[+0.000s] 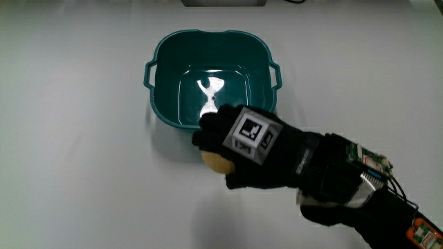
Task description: Pick pear from desk
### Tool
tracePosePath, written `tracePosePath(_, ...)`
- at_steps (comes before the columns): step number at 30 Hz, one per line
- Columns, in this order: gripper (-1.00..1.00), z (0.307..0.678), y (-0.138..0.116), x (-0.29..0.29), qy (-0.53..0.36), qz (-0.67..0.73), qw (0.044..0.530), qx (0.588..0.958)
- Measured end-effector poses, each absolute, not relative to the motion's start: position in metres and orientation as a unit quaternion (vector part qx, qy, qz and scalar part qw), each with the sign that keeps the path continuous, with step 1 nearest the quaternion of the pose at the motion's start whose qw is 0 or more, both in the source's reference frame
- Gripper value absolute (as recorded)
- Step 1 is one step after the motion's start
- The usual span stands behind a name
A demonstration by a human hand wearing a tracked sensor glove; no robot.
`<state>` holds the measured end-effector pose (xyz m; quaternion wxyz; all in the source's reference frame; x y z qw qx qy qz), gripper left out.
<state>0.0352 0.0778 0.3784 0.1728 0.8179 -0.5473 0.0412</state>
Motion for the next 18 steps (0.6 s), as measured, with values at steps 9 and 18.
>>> tracePosePath(9, 0.14, 0.402, 0.083, 0.021, -0.549, -0.044, 0.181, 0.815)
tracePosePath(18, 0.38, 0.415, 0.085, 0.013, -0.545, -0.073, 0.185, 0.814)
